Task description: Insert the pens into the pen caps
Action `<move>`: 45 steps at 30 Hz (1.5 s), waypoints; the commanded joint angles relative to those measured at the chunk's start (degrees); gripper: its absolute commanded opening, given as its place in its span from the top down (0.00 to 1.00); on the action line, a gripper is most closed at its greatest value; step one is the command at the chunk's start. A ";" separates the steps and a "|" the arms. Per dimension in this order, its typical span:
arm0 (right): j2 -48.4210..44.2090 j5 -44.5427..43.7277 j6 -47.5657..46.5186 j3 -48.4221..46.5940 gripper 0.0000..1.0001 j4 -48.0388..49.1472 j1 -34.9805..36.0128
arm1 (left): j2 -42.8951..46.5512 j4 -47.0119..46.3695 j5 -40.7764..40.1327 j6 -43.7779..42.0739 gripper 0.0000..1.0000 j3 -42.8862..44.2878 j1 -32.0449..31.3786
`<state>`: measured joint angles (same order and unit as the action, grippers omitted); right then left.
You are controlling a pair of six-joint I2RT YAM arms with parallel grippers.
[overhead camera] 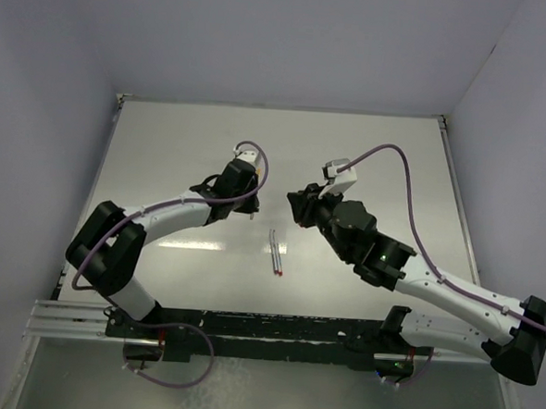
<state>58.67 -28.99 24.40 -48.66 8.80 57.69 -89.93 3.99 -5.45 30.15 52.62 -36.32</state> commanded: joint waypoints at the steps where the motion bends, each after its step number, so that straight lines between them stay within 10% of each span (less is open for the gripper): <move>1: -2.60 -1.76 2.40 1.79 0.68 -2.27 -0.17 | -4.48 8.60 -8.67 -0.69 1.00 7.31 1.30; 11: -2.47 -0.13 4.70 3.01 0.68 -3.55 -0.12 | -14.54 18.88 -18.02 -2.64 0.93 17.41 3.05; 45: -0.76 0.79 5.18 3.73 0.69 -3.69 -0.19 | -18.63 19.57 -12.16 -0.18 0.76 17.60 4.37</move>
<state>57.89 -28.34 29.39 -44.71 4.03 57.69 -108.79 23.18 -19.92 28.97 69.32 -32.25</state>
